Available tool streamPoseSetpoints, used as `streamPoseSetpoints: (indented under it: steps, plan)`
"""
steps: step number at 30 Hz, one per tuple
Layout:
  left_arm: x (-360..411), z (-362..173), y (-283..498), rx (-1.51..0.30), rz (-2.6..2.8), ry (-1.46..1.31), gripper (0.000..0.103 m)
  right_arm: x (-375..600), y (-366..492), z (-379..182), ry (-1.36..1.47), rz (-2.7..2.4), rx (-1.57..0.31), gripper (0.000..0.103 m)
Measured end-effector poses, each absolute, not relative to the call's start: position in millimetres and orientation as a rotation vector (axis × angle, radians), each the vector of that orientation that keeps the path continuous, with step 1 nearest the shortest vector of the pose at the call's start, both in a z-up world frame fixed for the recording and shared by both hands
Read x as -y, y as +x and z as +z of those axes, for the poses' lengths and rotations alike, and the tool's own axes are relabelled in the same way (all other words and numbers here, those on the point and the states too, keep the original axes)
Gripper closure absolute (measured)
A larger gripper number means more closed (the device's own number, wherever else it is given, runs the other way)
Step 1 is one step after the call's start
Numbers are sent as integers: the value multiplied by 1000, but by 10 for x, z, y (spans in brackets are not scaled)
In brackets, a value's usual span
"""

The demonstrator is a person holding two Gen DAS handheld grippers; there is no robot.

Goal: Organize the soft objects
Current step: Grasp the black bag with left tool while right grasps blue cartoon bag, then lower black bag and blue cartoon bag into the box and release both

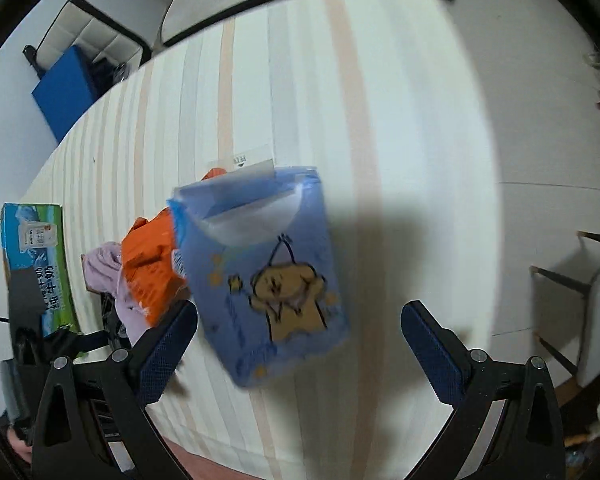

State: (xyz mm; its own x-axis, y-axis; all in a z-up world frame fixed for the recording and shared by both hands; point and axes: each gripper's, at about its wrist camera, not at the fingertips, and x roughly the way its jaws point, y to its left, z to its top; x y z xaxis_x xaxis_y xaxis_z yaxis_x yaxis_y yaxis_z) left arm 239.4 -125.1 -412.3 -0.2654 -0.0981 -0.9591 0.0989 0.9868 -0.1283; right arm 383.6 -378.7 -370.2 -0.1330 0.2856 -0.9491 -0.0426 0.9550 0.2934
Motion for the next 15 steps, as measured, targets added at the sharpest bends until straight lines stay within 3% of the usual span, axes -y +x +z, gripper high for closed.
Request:
streamPoseSetpoints:
  steps: [3, 7, 9, 12, 15]
  plan:
    - [1296, -4103, 2397, -1816, -167, 42, 15, 3736, 3910, -3776, 173, 304, -1678, 1]
    - [1337, -4014, 2367, -1771, -122, 132, 45, 3714, 3967, -3794, 174, 281, -1686, 5]
    - [1325, -3978, 2356, -1764, -118, 126, 53, 3696, 3953, -3769, 194, 275, -1688, 19]
    - [1313, -3957, 2337, -1763, -111, 115, 54, 3664, 3930, -3736, 229, 277, -1693, 40]
    - [1286, -3919, 2360, -1761, -101, 96, 58, 3571, 3880, -3745, 152, 211, -1707, 48]
